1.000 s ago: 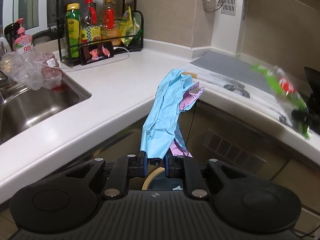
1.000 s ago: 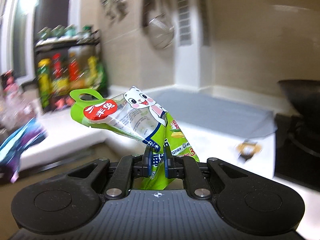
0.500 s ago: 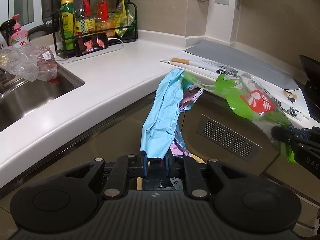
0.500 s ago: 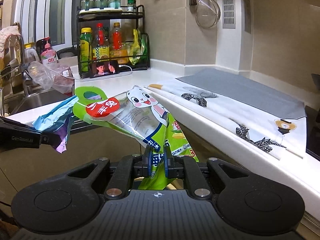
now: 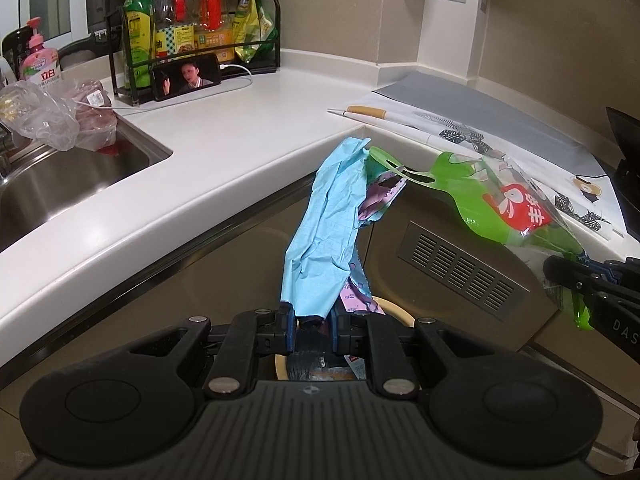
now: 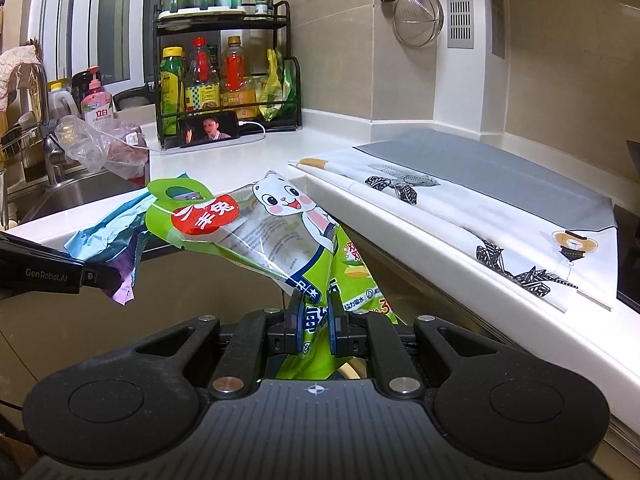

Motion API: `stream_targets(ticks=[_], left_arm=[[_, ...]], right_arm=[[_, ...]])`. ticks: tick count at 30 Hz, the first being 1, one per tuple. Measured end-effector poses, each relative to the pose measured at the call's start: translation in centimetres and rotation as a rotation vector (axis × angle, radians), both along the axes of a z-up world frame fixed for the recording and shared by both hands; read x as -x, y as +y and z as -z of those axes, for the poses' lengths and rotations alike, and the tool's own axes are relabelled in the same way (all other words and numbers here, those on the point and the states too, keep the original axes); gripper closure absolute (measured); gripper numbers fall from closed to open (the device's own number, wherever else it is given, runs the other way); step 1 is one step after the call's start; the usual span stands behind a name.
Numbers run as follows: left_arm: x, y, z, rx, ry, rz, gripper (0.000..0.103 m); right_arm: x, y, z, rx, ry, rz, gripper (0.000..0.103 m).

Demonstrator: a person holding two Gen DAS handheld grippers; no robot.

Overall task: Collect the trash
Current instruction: 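Carry the glove with the left gripper while the right gripper carries the snack bag toward the bin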

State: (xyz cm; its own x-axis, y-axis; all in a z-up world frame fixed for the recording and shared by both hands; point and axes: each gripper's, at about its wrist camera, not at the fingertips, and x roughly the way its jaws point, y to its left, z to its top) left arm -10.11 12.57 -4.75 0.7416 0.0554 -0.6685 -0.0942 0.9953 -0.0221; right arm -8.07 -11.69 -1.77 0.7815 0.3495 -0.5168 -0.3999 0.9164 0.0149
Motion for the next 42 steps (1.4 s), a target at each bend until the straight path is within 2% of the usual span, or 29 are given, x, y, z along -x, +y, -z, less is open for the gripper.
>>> stream_targets(ticks=[24,42], left_arm=[[0.0,0.0,0.4,-0.008,0.005,0.019,0.086],[-1.9,0.6,2.3,0.01,0.089,-0.002,0.086]], right_arm=[[0.2,0.1,0.2,-0.001,0.007,-0.001,0.091],[-1.3,0.7,1.4,0.009,0.065,-0.003,0.091]])
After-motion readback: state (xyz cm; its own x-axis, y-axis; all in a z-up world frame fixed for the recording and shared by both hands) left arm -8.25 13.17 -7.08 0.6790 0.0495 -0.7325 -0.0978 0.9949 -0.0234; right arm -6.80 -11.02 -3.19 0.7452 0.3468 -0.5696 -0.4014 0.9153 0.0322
